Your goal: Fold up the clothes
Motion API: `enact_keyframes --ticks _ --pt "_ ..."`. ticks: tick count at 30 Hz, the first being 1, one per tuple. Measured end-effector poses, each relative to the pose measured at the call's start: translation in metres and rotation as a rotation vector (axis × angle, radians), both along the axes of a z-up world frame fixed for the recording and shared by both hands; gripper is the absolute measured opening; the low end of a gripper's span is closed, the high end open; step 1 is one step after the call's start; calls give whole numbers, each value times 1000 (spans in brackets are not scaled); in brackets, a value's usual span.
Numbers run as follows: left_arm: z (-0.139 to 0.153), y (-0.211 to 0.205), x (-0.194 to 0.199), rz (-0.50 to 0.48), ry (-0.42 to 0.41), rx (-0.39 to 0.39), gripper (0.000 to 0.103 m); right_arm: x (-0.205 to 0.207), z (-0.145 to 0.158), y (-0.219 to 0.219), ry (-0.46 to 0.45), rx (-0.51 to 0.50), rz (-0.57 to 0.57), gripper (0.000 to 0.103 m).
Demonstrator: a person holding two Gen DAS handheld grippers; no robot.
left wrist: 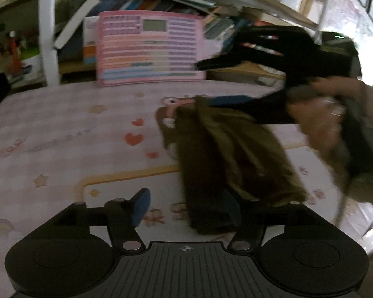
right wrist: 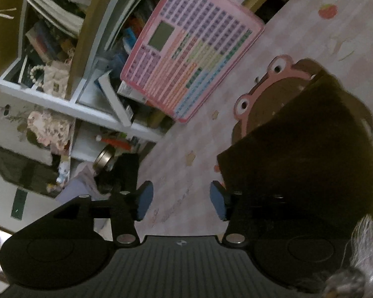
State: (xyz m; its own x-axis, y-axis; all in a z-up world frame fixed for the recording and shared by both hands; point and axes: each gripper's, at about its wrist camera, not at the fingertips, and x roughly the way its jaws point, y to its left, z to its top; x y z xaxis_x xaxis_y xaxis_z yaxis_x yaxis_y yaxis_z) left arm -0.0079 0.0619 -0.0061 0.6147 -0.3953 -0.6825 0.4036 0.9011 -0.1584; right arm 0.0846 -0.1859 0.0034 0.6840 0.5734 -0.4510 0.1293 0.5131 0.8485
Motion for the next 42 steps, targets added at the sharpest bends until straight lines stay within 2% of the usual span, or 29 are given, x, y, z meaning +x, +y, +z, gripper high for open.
enact_keyframes --ticks 5,12,15,18,21,23,25,26,29,31,35,37,38,39,40,41,42 --pt "2 8 17 -38 -28 -55 66 -27 7 -22 -16 -99 -107 60" --pt "3 -2 52 -86 -3 -208 66 -85 4 -49 -10 -423 -254 65" --pt "-2 -10 66 -92 39 -256 66 -101 -8 -46 17 -503 -255 65" --pt "-8 -18 79 -88 84 -301 66 -107 -24 -39 53 -513 -222 65" --pt "-21 -25 93 -70 164 -325 65 -105 -36 -28 66 -517 -173 65" --pt "-30 -29 99 -40 191 -314 59 -103 -40 -23 74 -529 -158 65" --pt "-31 -30 100 -30 168 -314 32 -102 -39 -21 76 -537 -155 65" --pt "-29 -29 99 -29 153 -322 6 -101 -39 -20 77 -541 -154 66" --pt "-9 -22 87 -64 50 -373 7 -102 -38 -18 64 -544 -147 68" --pt "-2 -24 82 -75 -5 -330 7 -101 -36 -16 55 -546 -138 71" --pt "-35 -21 102 -10 132 -274 12 -96 -40 -11 74 -557 -111 71" --pt "-35 -17 103 6 147 -293 16 -94 -44 -12 84 -540 -103 71" --pt "-31 -15 100 7 139 -314 24 -95 -44 -12 84 -543 -106 71" --pt "-27 -12 98 6 133 -333 40 -95 -43 -13 82 -538 -111 71" --pt "-24 -9 96 4 129 -349 52 -96 -43 -15 81 -534 -117 71" --pt "-22 -6 94 8 127 -361 69 -96 -42 -16 79 -529 -122 71" --pt "-21 -3 92 15 128 -368 72 -97 -42 -18 81 -518 -127 71"
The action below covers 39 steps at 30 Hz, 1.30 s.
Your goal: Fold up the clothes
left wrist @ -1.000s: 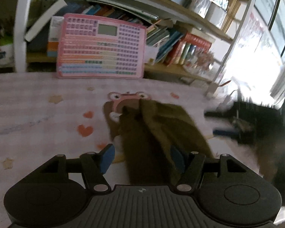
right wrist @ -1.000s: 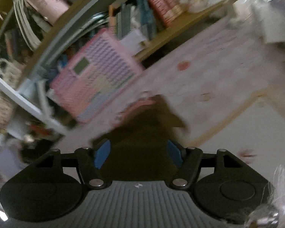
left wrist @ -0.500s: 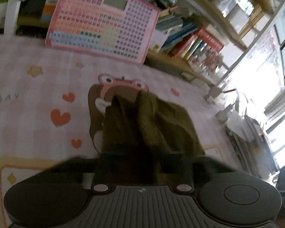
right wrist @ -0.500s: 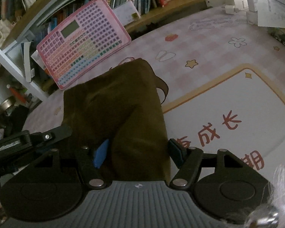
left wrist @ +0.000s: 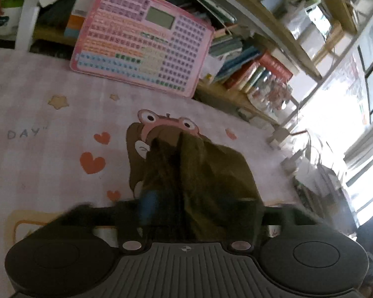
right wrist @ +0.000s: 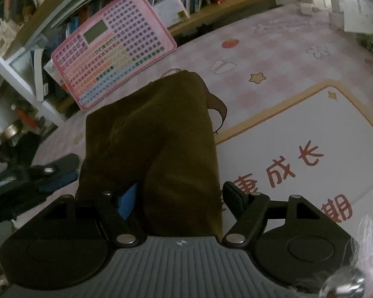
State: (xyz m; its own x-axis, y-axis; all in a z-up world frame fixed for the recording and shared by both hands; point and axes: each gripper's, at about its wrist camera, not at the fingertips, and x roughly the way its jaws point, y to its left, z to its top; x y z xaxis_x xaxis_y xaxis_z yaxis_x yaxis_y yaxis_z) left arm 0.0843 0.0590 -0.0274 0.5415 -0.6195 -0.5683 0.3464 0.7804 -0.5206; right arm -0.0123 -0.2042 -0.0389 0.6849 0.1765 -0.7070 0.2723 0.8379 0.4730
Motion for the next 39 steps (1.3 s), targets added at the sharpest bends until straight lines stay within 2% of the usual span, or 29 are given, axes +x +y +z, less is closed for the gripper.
enact_keyframes --ticks 3,6,10,13,16,18,20,21,22,24,26,29,33,36,39 --pt "-8 7 1 11 55 -19 78 -3 0 -5 -4 31 -20 71" --pt "-21 8 7 35 147 -21 78 -4 -3 -14 2 104 -50 71" --pt "-39 8 12 34 248 -72 78 -4 -13 -23 41 221 -80 72" --pt "-47 3 13 14 278 -89 78 -2 -16 -22 51 255 -75 71" --pt "-48 -6 11 -4 272 -86 74 2 -17 -19 54 260 -59 65" --pt "-46 -13 8 -5 261 -48 50 5 -13 -13 54 223 -38 59" --pt "-39 -14 3 -10 234 -29 37 7 -7 -6 47 167 -5 43" --pt "-34 -16 -1 -15 210 -17 33 8 -4 -2 43 139 11 39" --pt "-29 -18 -5 -21 182 3 31 7 2 6 22 76 46 33" --pt "-18 -24 -15 -34 120 65 29 5 16 24 -26 -77 130 30" --pt "-13 -26 -20 -37 97 99 29 1 26 41 -62 -207 204 28" --pt "-18 -22 -18 -43 136 97 30 -1 22 39 -40 -188 211 28" --pt "-25 -15 -15 -29 185 64 39 -1 13 31 -4 -131 191 30" --pt "-34 -10 -12 -8 233 32 48 -2 10 25 12 -92 171 36" --pt "-43 -8 -11 15 266 -14 49 -2 3 18 36 -31 133 44"
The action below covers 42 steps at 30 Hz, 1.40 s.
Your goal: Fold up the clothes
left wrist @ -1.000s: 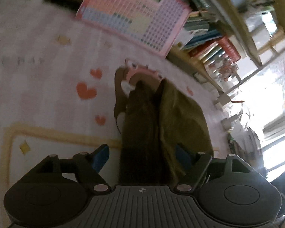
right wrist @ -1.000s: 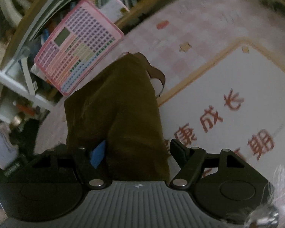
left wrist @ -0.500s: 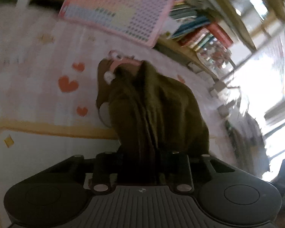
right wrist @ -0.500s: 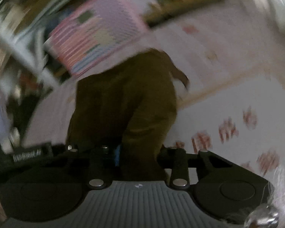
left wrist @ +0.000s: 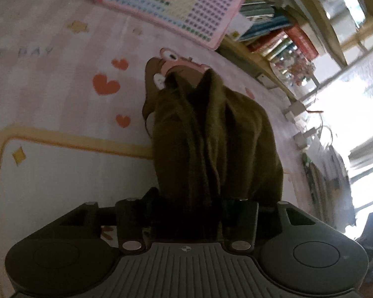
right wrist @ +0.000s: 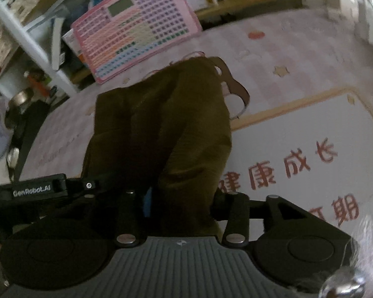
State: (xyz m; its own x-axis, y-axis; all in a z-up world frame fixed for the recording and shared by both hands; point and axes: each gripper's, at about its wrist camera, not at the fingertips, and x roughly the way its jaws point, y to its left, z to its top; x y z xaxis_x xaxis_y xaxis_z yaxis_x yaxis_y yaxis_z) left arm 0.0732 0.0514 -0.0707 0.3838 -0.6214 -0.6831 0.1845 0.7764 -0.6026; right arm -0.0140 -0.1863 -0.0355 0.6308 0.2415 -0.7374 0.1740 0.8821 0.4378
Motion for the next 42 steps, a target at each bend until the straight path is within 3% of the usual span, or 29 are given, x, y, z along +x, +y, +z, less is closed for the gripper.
enact_keyframes --ticks 3,6,11,18,32,42 --pt "-1 -5 -1 6 -1 -3 40 0 -7 -8 13 66 -27 48" --pt "8 -10 -8 -2 -41 24 31 -1 -4 -4 -7 69 1 32" --pt "29 -17 -20 0 -137 58 30 -6 19 9 -97 -55 86 27" --pt "54 -34 -38 46 -235 96 30 -9 37 -8 -191 -67 168 27" --pt "65 -76 -74 155 -204 174 31 -20 33 -55 -181 -6 301 27" --pt "66 -111 -83 165 -203 180 31 -30 29 -91 -182 2 320 28"
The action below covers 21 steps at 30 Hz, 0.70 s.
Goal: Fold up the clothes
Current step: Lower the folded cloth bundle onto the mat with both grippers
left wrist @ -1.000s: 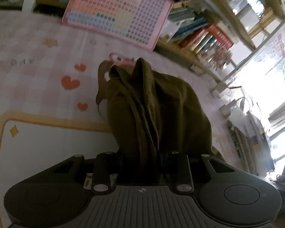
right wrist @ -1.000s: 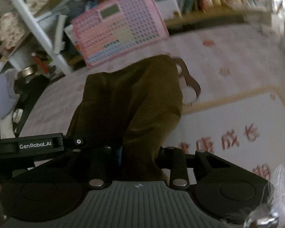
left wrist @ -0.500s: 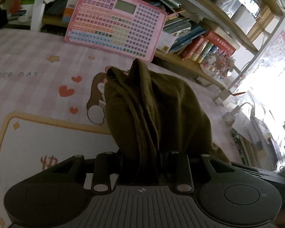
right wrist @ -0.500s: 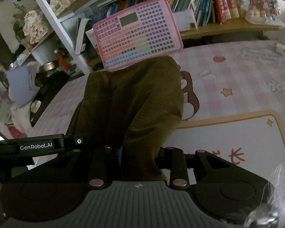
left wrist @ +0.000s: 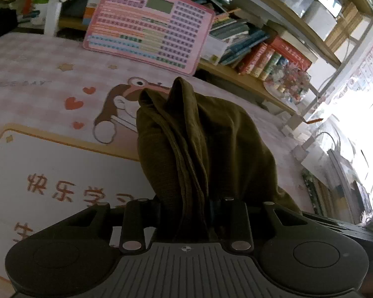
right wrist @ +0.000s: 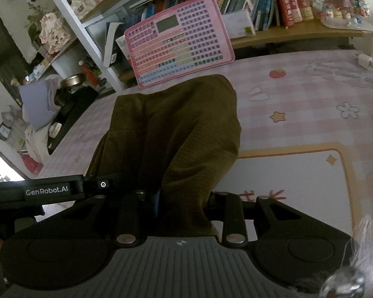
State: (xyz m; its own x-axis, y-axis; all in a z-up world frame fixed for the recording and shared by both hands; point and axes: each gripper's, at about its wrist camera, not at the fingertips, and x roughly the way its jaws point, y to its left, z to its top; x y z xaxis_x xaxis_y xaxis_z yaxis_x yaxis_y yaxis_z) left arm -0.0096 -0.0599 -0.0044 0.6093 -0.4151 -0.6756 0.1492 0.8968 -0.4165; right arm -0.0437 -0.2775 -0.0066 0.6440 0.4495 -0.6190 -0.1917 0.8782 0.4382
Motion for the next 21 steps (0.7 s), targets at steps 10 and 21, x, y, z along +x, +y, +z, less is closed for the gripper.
enact_keyframes --ticks 10,21 --pt "3 -26 2 -45 -3 28 31 -8 -3 -30 0 19 -41 28" --pt "-5 -22 8 -67 7 12 31 -8 -6 -29 13 5 -62 28"
